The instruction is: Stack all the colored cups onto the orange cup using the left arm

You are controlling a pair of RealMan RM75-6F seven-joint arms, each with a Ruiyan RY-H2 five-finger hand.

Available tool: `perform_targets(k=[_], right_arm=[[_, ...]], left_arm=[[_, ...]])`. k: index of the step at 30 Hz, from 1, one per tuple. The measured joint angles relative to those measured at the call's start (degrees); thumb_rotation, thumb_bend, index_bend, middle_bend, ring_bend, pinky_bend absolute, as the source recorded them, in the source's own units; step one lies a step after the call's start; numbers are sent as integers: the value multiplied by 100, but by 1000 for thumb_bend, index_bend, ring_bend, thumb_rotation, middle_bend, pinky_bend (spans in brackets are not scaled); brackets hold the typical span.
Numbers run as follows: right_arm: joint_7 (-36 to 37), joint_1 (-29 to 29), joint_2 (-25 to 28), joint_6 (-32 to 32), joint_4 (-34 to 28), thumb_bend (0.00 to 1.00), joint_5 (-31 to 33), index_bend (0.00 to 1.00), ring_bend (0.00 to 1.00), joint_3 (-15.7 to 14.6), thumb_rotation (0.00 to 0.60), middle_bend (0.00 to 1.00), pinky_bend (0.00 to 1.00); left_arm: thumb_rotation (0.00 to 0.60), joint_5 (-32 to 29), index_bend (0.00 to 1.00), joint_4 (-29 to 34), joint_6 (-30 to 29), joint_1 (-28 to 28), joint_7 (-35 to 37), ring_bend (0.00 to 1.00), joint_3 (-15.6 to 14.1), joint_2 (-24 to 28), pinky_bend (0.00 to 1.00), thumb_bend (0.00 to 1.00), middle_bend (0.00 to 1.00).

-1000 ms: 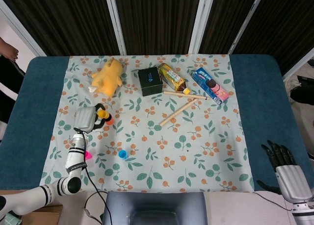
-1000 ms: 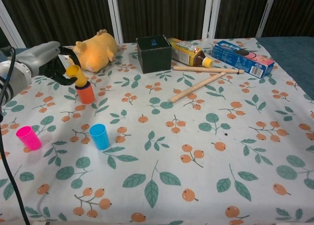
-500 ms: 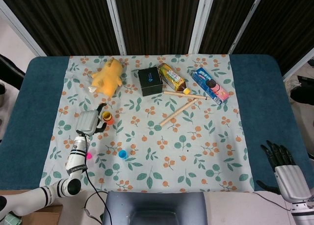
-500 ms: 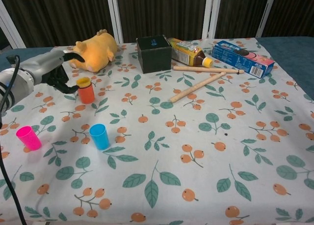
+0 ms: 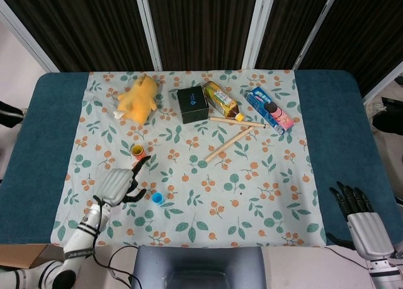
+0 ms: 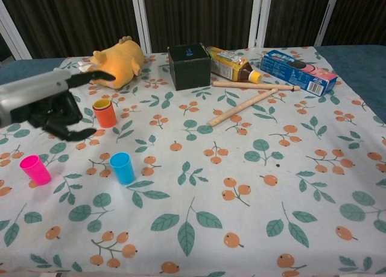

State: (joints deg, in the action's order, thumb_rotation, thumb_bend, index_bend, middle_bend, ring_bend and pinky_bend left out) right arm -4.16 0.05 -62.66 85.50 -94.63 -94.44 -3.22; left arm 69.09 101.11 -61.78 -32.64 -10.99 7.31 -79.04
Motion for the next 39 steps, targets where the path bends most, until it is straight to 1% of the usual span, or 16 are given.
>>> perform_targets(k=[1, 4, 5, 7, 12, 19, 22, 28, 30, 39], right_arm=[[-11, 2, -5, -7, 0, 107, -10, 0, 0, -6, 600, 0, 0], [-36, -1, -20, 9, 4, 107, -44, 0, 0, -21, 600, 0, 0], [-37, -6, -23, 25, 9, 107, -54, 0, 0, -24, 600, 0, 0], [-33, -10, -25, 36, 18, 107, -70, 0, 0, -30, 600, 0, 0], [22, -15, -5, 58, 30, 107, -94, 0, 0, -41, 600, 0, 0], [109, -25, 25, 108, 54, 107, -115, 0, 0, -40, 600, 0, 0], [106, -23, 26, 100, 55, 107, -124, 0, 0, -48, 600, 0, 0], [125, -35, 29, 135, 63, 107, -126, 0, 0, -42, 600, 0, 0], [118, -33, 28, 127, 61, 107, -130, 0, 0, -45, 600, 0, 0], [114, -42, 20, 151, 71, 107, -135, 0, 0, -44, 600, 0, 0]], left_arm=[[600, 252, 34, 109, -8, 109, 137, 1000, -216, 105, 1000, 357, 1000], [600, 771, 47, 228, -29, 353, 442, 1000, -683, 220, 1000, 358, 1000], [600, 884, 49, 224, -34, 416, 505, 1000, -780, 211, 1000, 358, 1000], [600, 1008, 53, 148, -36, 504, 548, 1000, -879, 108, 1000, 356, 1000], [600, 932, 77, -133, -34, 513, 422, 1000, -828, -351, 1000, 357, 1000], [600, 669, 112, -782, -119, 510, 285, 1000, -551, -1044, 1000, 353, 1000], [600, 577, 157, -1016, -133, 493, 226, 1000, -453, -1232, 1000, 355, 1000], [600, 402, 319, -1251, -98, 470, 181, 1000, -330, -1365, 1000, 354, 1000], [600, 379, 343, -1269, -73, 472, 202, 1000, -327, -1366, 1000, 354, 1000], [600, 485, 347, -1279, -109, 474, 214, 1000, -338, -1434, 1000, 354, 1000]])
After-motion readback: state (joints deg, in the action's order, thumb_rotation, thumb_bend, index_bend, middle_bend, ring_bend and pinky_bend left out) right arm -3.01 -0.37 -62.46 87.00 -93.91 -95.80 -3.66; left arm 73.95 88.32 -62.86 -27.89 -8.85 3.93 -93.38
